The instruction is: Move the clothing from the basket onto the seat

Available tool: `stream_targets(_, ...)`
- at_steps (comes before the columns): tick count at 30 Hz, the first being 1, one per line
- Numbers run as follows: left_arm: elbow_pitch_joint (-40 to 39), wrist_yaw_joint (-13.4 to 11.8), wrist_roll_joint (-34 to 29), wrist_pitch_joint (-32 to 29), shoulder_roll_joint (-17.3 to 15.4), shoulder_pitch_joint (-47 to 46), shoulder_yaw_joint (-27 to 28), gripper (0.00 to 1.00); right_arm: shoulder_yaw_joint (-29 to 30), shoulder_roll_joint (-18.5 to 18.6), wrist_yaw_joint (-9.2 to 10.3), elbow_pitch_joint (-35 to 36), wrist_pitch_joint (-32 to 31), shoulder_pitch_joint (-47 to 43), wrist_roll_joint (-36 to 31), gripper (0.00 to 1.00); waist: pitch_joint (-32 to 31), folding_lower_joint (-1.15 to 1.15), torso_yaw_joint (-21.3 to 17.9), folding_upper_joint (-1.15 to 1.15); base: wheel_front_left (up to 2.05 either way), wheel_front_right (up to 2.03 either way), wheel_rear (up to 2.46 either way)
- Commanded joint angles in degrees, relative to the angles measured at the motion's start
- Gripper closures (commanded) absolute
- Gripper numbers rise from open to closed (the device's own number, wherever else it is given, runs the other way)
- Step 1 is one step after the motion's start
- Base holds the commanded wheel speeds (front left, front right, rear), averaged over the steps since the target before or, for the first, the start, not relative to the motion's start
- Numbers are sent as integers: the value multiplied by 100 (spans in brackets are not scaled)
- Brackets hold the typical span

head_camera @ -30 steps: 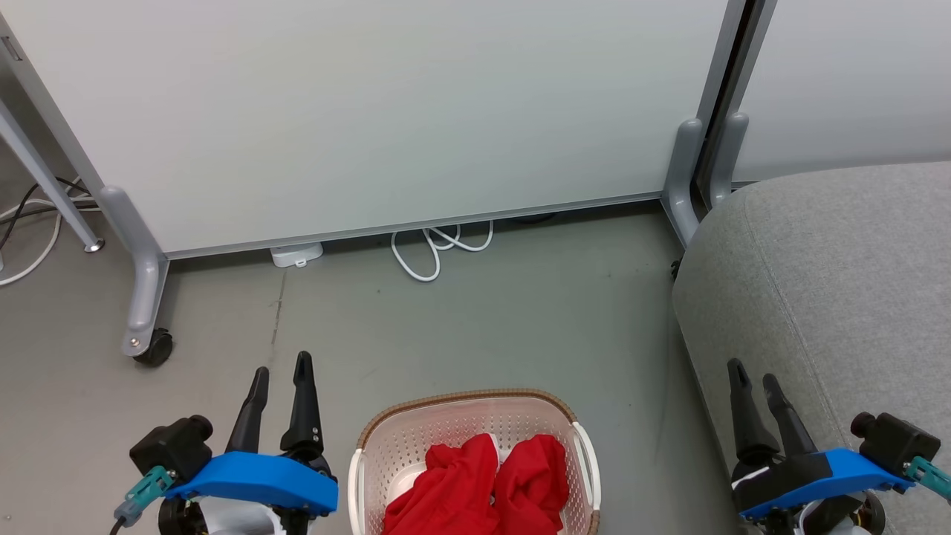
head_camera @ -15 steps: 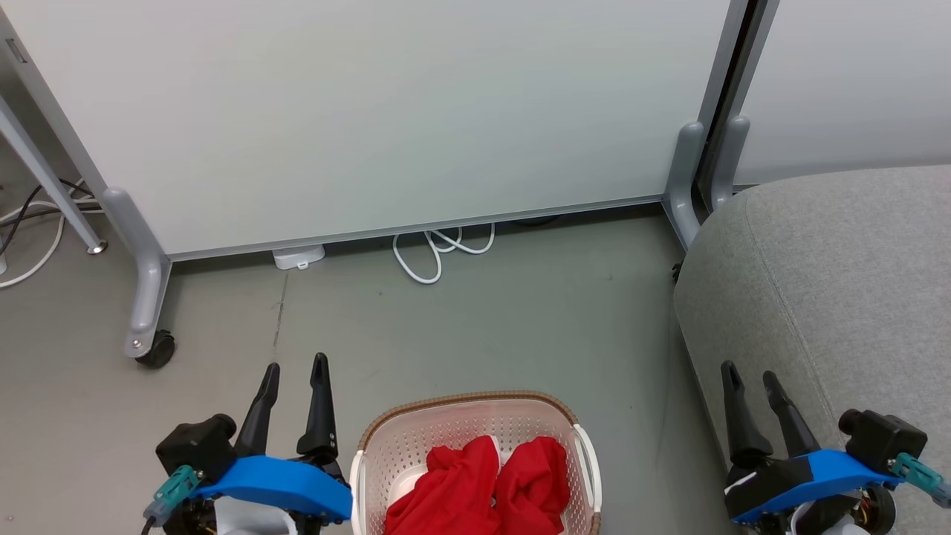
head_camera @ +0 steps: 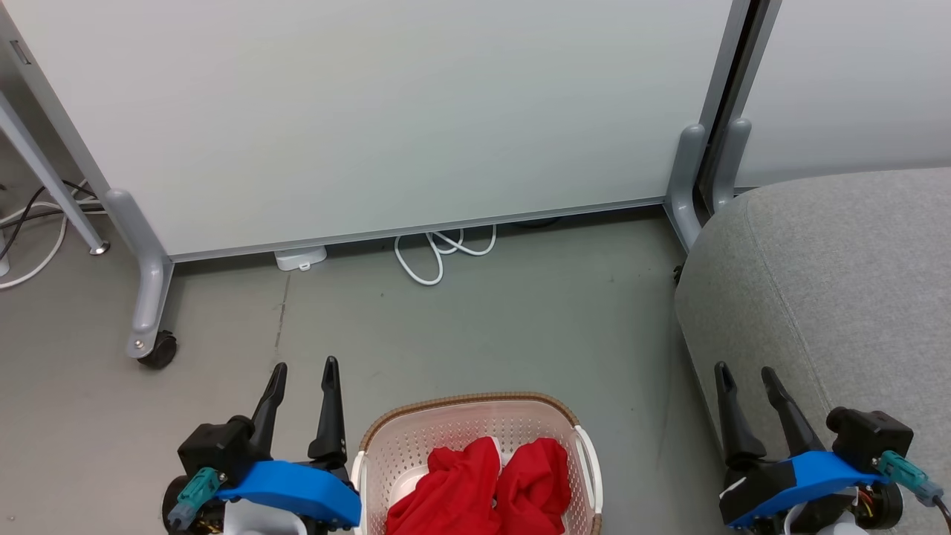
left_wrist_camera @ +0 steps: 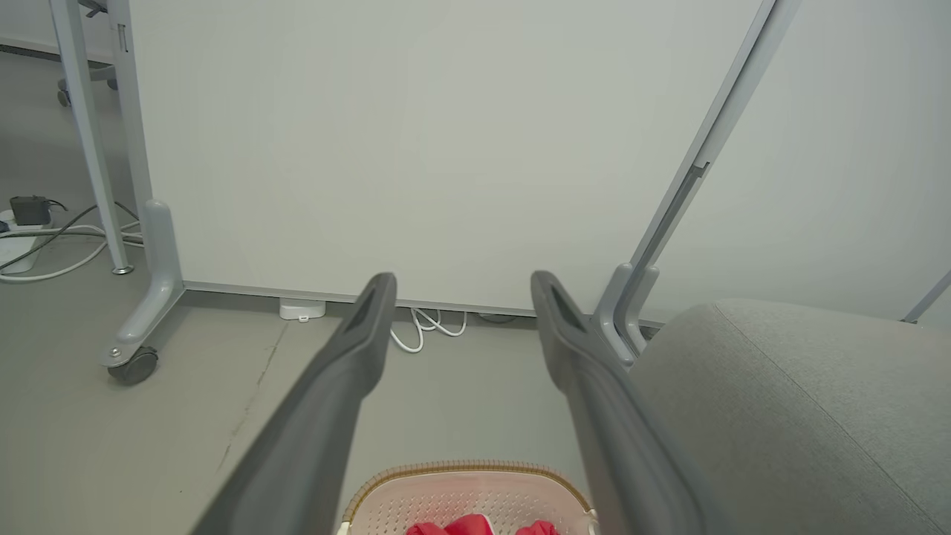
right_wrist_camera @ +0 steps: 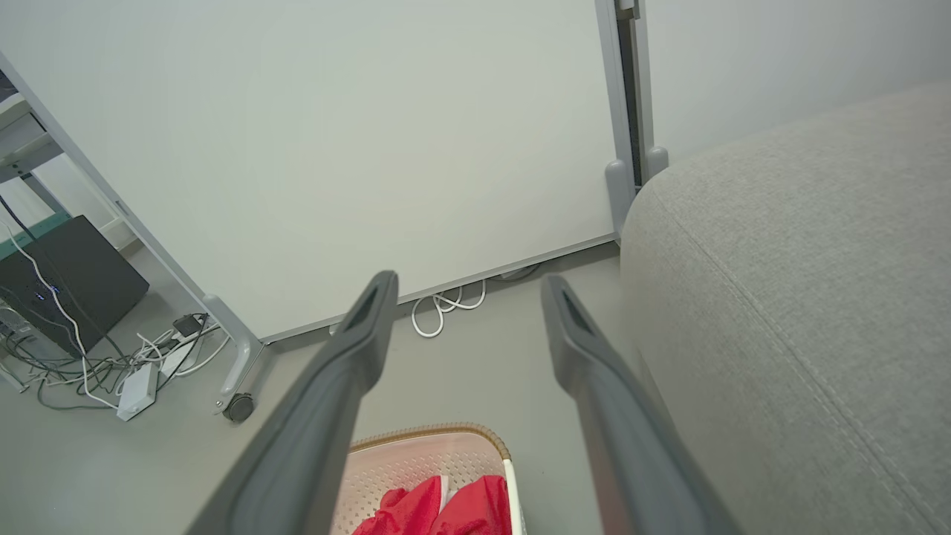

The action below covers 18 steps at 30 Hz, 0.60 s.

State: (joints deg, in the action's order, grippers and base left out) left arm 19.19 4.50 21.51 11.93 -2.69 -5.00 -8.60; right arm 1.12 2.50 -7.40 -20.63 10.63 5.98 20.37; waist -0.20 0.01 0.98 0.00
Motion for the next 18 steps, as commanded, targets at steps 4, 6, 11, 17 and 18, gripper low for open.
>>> stream_targets(4,3,-33,-166,96,-26,-110,-49,0,-9,50,-13,26,78,117,-264,0,8,-1,-2,0,0,0,0)
stream_targets(6,-5,-32,-186,108,-26,-112,-57,0,-10,50,-12,14,83,125,-347,0,12,-1,-2,0,0,0,0)
stream_targets(11,18,-38,-233,167,-25,-114,-79,0,-14,51,-13,-7,131,102,-561,0,16,-1,4,0,0,0,0)
stream_targets(17,48,-47,-362,224,-26,-134,-128,0,-12,53,-14,-4,188,90,-777,0,21,-1,19,0,0,0,0)
stream_targets(18,50,-51,-386,236,-27,-133,-139,0,-11,53,-14,-4,186,89,-833,0,21,-1,22,0,0,0,0)
